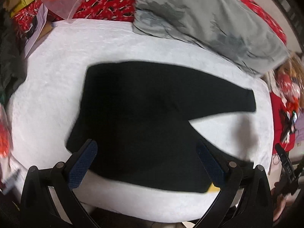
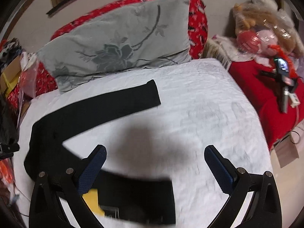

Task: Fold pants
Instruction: 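Lower both tools onto the pant legs and close both grippers on the cuffs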

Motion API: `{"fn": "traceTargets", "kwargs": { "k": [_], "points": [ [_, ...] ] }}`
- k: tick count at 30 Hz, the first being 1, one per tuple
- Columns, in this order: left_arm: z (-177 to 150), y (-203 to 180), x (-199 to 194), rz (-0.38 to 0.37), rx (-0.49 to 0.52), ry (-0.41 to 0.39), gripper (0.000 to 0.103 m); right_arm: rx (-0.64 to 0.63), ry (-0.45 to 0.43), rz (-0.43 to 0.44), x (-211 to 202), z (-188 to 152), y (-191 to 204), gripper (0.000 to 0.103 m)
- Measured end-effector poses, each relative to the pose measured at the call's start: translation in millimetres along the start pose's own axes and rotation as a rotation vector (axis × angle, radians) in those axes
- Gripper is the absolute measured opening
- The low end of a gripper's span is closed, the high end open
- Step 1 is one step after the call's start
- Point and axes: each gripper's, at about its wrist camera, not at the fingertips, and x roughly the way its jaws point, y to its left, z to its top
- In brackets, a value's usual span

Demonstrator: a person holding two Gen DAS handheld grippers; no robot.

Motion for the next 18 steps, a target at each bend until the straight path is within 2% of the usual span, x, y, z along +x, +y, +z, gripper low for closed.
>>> {"fn": "traceTargets", "kwargs": {
  "k": [6, 8, 12, 15, 18],
  "points": [
    [68, 65, 30, 0.018, -0.123, 0.069, 0.103, 0.01, 0.075, 0.027, 65, 54, -6, 0.103],
    [81, 85, 45, -0.009, -0.169, 0.096, 0.103, 0.016, 0.097, 0.042, 87, 68, -6, 0.103],
    [94, 109, 78, -0.051, -0.223, 0.156, 0.103, 0.011, 0.135, 0.063, 125, 88, -7, 0.103],
    [102, 113, 96, -0.052, -0.209, 0.17, 0.103, 0.007, 0.16, 0.074, 149, 99, -7, 0.103],
    [110, 114, 108, -0.088, -0.202, 0.179, 0.103, 0.017, 0.182, 0.108, 171, 109, -8, 0.103]
  ]
}}
